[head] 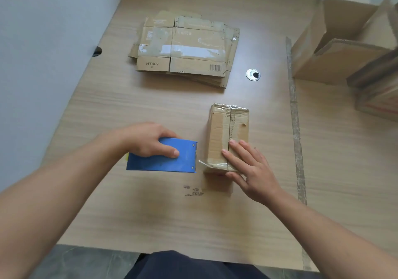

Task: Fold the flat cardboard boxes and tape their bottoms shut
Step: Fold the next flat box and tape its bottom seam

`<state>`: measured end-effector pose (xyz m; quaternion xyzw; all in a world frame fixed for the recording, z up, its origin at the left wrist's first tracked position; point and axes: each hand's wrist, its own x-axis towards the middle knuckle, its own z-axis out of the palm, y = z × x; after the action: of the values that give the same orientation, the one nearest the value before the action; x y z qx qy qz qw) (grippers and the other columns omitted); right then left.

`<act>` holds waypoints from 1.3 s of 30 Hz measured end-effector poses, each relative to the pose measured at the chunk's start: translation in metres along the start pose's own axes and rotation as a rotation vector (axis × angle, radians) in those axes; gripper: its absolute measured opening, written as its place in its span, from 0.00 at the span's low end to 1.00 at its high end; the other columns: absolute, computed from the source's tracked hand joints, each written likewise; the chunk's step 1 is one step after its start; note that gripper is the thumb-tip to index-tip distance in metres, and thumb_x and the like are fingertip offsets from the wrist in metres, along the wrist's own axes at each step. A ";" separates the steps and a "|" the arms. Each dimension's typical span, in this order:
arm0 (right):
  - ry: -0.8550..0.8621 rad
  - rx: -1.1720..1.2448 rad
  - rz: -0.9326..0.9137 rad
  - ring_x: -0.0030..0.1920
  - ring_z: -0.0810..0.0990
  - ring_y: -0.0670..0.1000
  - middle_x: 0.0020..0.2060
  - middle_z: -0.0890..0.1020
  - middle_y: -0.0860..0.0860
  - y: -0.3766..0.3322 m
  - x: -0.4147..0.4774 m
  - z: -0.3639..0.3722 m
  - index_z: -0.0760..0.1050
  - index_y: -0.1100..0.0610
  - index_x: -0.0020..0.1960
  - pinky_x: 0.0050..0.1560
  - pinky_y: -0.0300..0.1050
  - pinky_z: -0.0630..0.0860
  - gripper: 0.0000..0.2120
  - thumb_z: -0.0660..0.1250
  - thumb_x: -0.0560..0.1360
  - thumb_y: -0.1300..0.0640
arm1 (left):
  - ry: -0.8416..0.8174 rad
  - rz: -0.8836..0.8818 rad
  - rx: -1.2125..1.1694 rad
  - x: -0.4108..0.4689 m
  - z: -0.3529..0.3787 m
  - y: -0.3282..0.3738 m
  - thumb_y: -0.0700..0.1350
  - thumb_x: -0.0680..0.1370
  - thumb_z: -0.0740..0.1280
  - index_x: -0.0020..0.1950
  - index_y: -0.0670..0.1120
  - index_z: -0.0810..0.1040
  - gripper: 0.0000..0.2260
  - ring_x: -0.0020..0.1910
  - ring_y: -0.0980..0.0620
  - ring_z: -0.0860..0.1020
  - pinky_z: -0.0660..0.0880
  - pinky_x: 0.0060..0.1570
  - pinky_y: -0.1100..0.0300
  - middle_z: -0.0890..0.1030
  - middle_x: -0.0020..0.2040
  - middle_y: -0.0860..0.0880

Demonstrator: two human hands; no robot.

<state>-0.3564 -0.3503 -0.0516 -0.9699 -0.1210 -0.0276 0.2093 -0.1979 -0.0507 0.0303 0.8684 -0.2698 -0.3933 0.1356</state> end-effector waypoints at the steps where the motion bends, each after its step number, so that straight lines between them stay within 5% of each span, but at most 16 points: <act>1: 0.002 -0.001 -0.010 0.76 0.62 0.53 0.76 0.64 0.47 0.000 0.000 0.000 0.64 0.46 0.75 0.67 0.66 0.69 0.25 0.58 0.79 0.42 | 0.036 0.007 0.025 0.003 0.003 0.001 0.64 0.75 0.66 0.64 0.70 0.73 0.18 0.47 0.58 0.76 0.68 0.40 0.66 0.78 0.46 0.66; 6: 0.024 0.011 -0.074 0.76 0.62 0.56 0.75 0.67 0.52 0.004 0.001 0.002 0.66 0.50 0.74 0.73 0.53 0.64 0.24 0.60 0.79 0.45 | 0.156 0.048 0.153 0.017 0.015 0.019 0.67 0.74 0.63 0.67 0.66 0.72 0.21 0.45 0.53 0.71 0.65 0.36 0.63 0.81 0.51 0.57; 12: 0.033 0.046 -0.040 0.77 0.58 0.56 0.75 0.66 0.53 -0.003 0.001 0.005 0.69 0.52 0.73 0.77 0.43 0.52 0.24 0.61 0.79 0.47 | 0.279 -0.012 0.350 0.010 0.021 0.040 0.67 0.71 0.59 0.58 0.61 0.76 0.20 0.40 0.49 0.73 0.65 0.33 0.58 0.74 0.37 0.57; 21: -0.005 0.041 0.013 0.77 0.57 0.56 0.75 0.63 0.52 -0.017 0.001 0.000 0.69 0.53 0.74 0.76 0.45 0.53 0.24 0.62 0.79 0.48 | 0.381 -0.108 0.584 0.003 0.025 0.081 0.58 0.75 0.62 0.44 0.53 0.74 0.09 0.37 0.45 0.72 0.55 0.28 0.59 0.67 0.32 0.52; 25: -0.048 0.038 0.003 0.78 0.56 0.55 0.77 0.62 0.50 -0.017 0.001 -0.006 0.65 0.50 0.75 0.76 0.50 0.56 0.27 0.69 0.78 0.55 | 0.356 -0.088 0.613 0.006 0.054 0.080 0.53 0.77 0.62 0.53 0.50 0.80 0.11 0.47 0.44 0.80 0.61 0.32 0.59 0.81 0.47 0.48; 27: -0.062 0.073 0.037 0.79 0.54 0.53 0.77 0.61 0.49 -0.018 0.004 -0.008 0.63 0.48 0.75 0.76 0.47 0.53 0.28 0.69 0.78 0.55 | 0.430 -0.174 0.468 0.004 0.067 0.068 0.57 0.78 0.61 0.56 0.51 0.76 0.13 0.42 0.43 0.76 0.60 0.32 0.58 0.80 0.47 0.48; 30: -0.066 0.152 0.079 0.79 0.51 0.50 0.77 0.59 0.47 -0.022 0.003 -0.007 0.64 0.48 0.75 0.76 0.37 0.46 0.27 0.69 0.78 0.56 | 0.548 -0.293 0.327 -0.003 0.090 0.044 0.61 0.79 0.59 0.64 0.55 0.69 0.17 0.39 0.44 0.75 0.59 0.30 0.59 0.79 0.41 0.50; 34: -0.072 0.202 0.096 0.78 0.50 0.45 0.77 0.59 0.45 -0.025 0.004 -0.014 0.63 0.46 0.74 0.74 0.31 0.43 0.28 0.70 0.78 0.57 | 0.570 -0.356 0.268 -0.003 0.118 0.016 0.60 0.82 0.55 0.77 0.57 0.53 0.26 0.47 0.43 0.80 0.67 0.38 0.55 0.80 0.52 0.48; 39: -0.091 0.186 0.135 0.77 0.49 0.44 0.76 0.57 0.43 -0.031 0.007 -0.018 0.67 0.50 0.75 0.73 0.30 0.42 0.26 0.69 0.78 0.57 | 0.551 -0.385 0.260 -0.004 0.152 0.005 0.55 0.83 0.53 0.80 0.55 0.38 0.31 0.42 0.47 0.68 0.65 0.43 0.55 0.68 0.47 0.47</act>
<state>-0.3576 -0.3289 -0.0219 -0.9525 -0.0670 0.0422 0.2942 -0.3172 -0.0562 -0.0645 0.9867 -0.1025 -0.1251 0.0152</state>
